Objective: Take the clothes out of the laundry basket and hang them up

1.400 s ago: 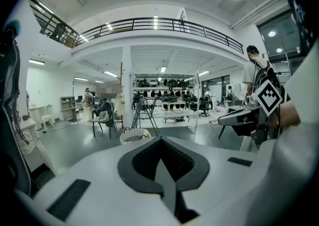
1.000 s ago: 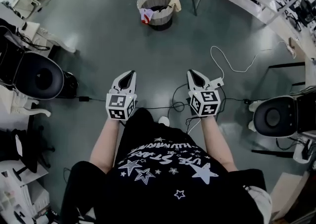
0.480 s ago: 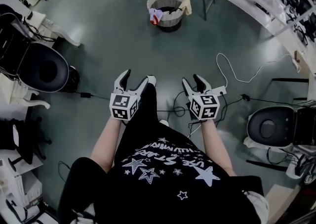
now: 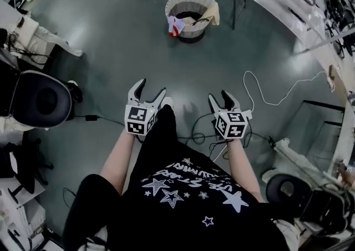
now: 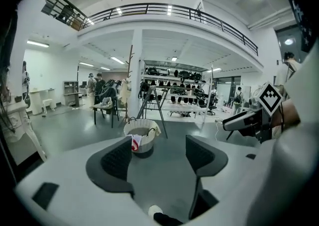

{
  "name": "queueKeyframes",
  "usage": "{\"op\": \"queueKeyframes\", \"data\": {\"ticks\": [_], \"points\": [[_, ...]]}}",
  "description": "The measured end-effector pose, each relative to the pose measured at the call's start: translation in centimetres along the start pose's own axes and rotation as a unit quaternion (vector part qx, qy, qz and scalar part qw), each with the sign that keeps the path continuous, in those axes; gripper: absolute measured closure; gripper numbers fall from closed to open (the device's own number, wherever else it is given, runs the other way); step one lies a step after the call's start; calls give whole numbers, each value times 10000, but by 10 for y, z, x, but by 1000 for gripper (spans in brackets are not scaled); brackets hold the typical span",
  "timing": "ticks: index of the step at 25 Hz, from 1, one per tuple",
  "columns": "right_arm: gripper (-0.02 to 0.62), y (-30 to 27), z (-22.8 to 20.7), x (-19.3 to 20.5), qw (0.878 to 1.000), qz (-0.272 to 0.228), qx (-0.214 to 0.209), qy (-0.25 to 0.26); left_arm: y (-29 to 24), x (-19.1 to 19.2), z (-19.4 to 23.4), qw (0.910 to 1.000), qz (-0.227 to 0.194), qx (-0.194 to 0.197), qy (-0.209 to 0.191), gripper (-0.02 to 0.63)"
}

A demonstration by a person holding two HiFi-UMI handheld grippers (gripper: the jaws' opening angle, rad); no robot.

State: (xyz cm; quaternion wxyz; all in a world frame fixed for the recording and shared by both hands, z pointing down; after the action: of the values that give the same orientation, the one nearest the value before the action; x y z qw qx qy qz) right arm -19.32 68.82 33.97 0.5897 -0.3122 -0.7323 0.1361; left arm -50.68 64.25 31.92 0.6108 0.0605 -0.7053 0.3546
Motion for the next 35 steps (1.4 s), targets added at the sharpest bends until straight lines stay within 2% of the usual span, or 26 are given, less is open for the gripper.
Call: {"op": "queueKeyframes", "data": {"ticks": [7, 14, 22, 27, 35], "points": [[362, -119, -1, -61, 9978, 577, 295, -125, -85, -22, 103, 9993, 327, 70, 183, 268], [362, -224, 12, -110, 9955, 833, 288, 342, -150, -30, 175, 9984, 545, 123, 99, 268], [362, -314, -2, -135, 9920, 1035, 260, 680, -206, -31, 197, 9960, 877, 75, 181, 268], [362, -379, -28, -144, 9874, 1160, 268, 1039, -250, -28, 205, 9932, 1119, -47, 324, 268], [367, -478, -77, -155, 9784, 1455, -49, 1468, -347, -25, 215, 9843, 1634, -321, 592, 268]]}}
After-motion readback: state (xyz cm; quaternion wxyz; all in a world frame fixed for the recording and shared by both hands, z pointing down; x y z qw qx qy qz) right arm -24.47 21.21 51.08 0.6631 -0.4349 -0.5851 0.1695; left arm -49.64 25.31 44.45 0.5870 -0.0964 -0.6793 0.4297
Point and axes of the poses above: the fingertips, and each gripper's own axes: y backward along the fingers, z to its left, x out of its underside, the point moved 9 cm from there along y, backward along the fingers, and after that the axes turned 6 degrees about -y, right-handed, at the moved point
